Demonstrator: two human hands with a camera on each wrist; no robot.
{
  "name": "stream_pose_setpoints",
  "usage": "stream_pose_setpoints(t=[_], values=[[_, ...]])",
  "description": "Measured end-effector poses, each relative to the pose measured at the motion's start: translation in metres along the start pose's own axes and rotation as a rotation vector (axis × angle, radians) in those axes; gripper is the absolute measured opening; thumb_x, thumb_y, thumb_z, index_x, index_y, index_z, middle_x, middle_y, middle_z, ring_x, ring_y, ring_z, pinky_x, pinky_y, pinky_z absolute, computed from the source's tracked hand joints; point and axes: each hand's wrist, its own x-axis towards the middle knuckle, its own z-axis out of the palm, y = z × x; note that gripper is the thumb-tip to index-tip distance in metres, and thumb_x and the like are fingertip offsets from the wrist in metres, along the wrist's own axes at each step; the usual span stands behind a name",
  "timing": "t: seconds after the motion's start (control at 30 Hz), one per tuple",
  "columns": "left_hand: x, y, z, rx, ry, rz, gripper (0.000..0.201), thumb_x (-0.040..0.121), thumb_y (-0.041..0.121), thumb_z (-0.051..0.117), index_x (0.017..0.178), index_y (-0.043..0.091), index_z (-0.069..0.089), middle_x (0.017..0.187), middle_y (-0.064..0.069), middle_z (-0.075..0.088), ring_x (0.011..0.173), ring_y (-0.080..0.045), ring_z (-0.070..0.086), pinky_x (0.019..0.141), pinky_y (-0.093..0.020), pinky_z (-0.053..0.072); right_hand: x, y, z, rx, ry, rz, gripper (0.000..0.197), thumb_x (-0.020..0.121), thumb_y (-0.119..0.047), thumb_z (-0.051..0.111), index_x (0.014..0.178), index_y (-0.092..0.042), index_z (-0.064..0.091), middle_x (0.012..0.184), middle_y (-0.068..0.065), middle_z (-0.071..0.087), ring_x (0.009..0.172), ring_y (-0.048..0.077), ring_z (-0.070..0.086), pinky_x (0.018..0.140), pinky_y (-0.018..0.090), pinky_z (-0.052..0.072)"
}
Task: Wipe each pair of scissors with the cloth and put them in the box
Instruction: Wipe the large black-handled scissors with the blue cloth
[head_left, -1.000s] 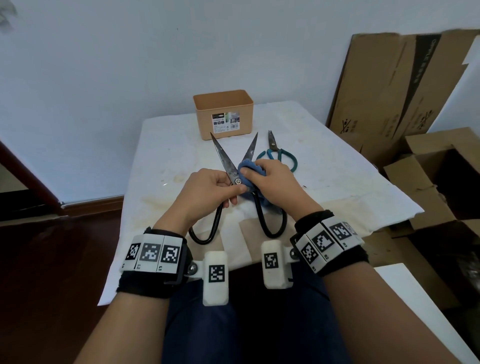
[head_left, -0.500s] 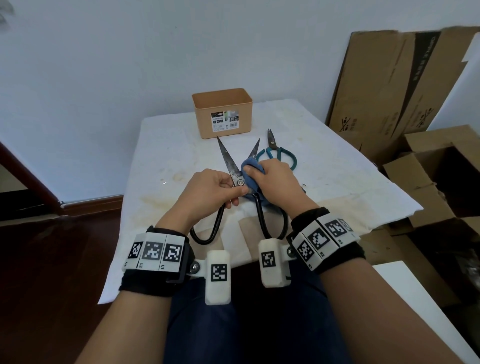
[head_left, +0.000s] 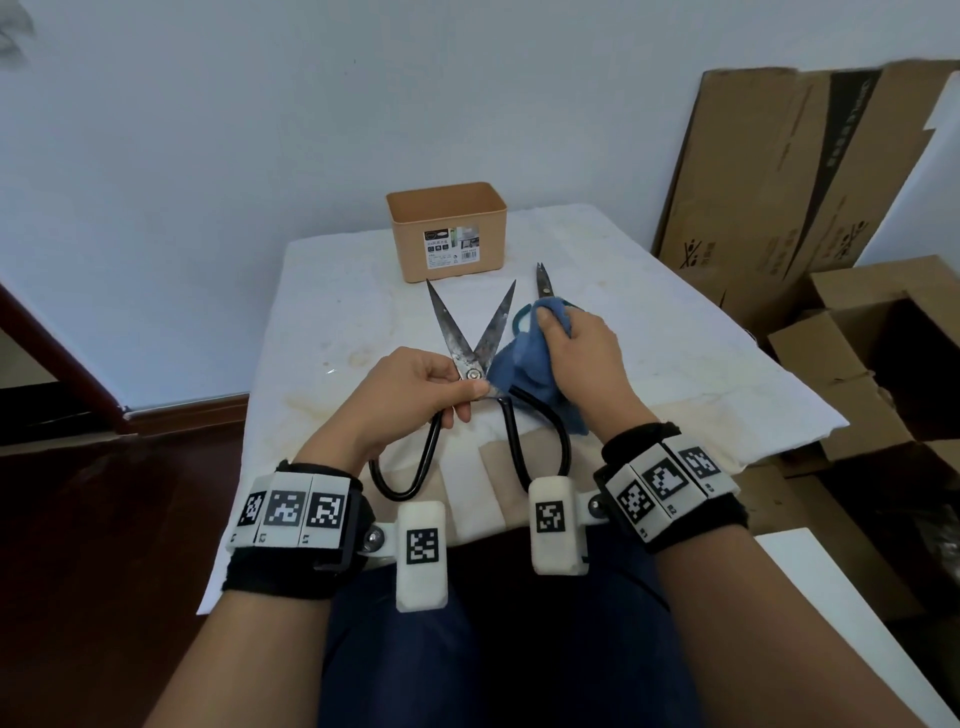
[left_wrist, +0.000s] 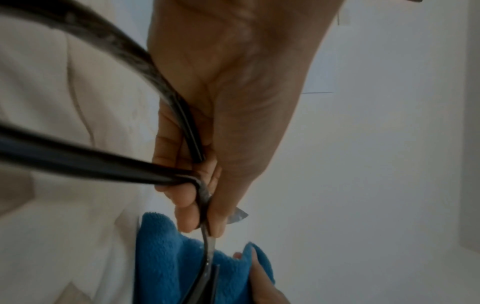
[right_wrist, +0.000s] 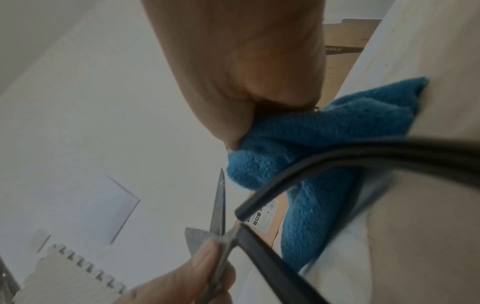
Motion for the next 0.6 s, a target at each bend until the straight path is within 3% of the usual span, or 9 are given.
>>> stream_pose_setpoints(t=[0.07, 0.17, 0.27, 0.4, 0.47, 0.53, 0.6], values=[[0.0, -0.002, -0.003, 0.003, 0.004, -0.014, 0.035, 0.087, 0.037, 0.075, 0.068, 0.008, 0.071, 0.062, -0.009, 0.068, 0.057, -0.012, 0.053, 0.071, -0.032, 0.043, -0.001, 0.002, -0.002, 0.073, 0.045, 0.014, 0.026, 0.1, -0.029, 0.047, 0.086, -0.008, 0.054, 0.074, 0.0, 0.052, 0.075, 0.02, 0.05, 0.062, 0.027, 0.03], [0.0, -0.001, -0.003, -0.002, 0.005, -0.026, 0.038, 0.089, 0.04, 0.072, 0.07, 0.007, 0.072, 0.057, -0.004, 0.063, 0.058, -0.013, 0.051, 0.07, -0.031, 0.042, -0.007, 0.002, -0.002, 0.266, 0.013, 0.041, 0.015, 0.096, -0.025, 0.055, 0.102, -0.012, 0.053, 0.086, 0.003, 0.06, 0.077, 0.011, 0.057, 0.06, 0.021, 0.042], [-0.001, -0.001, -0.001, -0.019, -0.001, -0.031, 0.039, 0.089, 0.039, 0.072, 0.071, 0.005, 0.072, 0.057, -0.004, 0.062, 0.059, -0.013, 0.05, 0.07, -0.03, 0.042, -0.011, 0.0, -0.001, 0.318, -0.035, -0.018, 0.01, 0.096, -0.019, 0.057, 0.103, -0.013, 0.052, 0.075, 0.005, 0.06, 0.065, 0.001, 0.057, 0.056, 0.012, 0.043], [-0.001, -0.001, 0.001, -0.038, 0.025, -0.034, 0.039, 0.089, 0.038, 0.072, 0.073, 0.002, 0.072, 0.057, -0.004, 0.061, 0.059, -0.012, 0.05, 0.069, -0.03, 0.041, -0.015, -0.003, 0.003, 0.321, -0.147, -0.002, 0.022, 0.091, -0.032, 0.065, 0.1, -0.014, 0.057, 0.077, 0.001, 0.061, 0.071, 0.01, 0.058, 0.066, 0.024, 0.046], [0.0, -0.002, 0.001, -0.048, 0.045, -0.036, 0.04, 0.089, 0.038, 0.073, 0.074, 0.0, 0.072, 0.056, -0.003, 0.061, 0.057, -0.011, 0.051, 0.069, -0.03, 0.041, -0.019, -0.007, 0.003, 0.33, -0.199, 0.016, 0.031, 0.093, -0.044, 0.058, 0.101, -0.014, 0.06, 0.083, 0.003, 0.06, 0.078, 0.012, 0.057, 0.074, 0.028, 0.046], [0.0, -0.003, 0.002, -0.052, 0.055, -0.038, 0.04, 0.089, 0.038, 0.073, 0.073, 0.001, 0.072, 0.057, -0.004, 0.062, 0.056, -0.01, 0.051, 0.069, -0.031, 0.042, -0.021, -0.009, 0.002, 0.348, -0.217, -0.005, 0.032, 0.099, -0.039, 0.05, 0.096, -0.009, 0.06, 0.082, 0.009, 0.056, 0.077, 0.011, 0.051, 0.074, 0.028, 0.042], [-0.001, -0.004, 0.003, -0.053, 0.06, -0.042, 0.039, 0.088, 0.038, 0.073, 0.072, 0.002, 0.072, 0.056, -0.003, 0.061, 0.055, -0.01, 0.051, 0.068, -0.03, 0.042, -0.024, -0.01, 0.003, 0.331, -0.227, -0.055, 0.016, 0.099, -0.024, 0.051, 0.094, -0.011, 0.059, 0.071, 0.006, 0.048, 0.065, 0.008, 0.045, 0.063, 0.024, 0.038]])
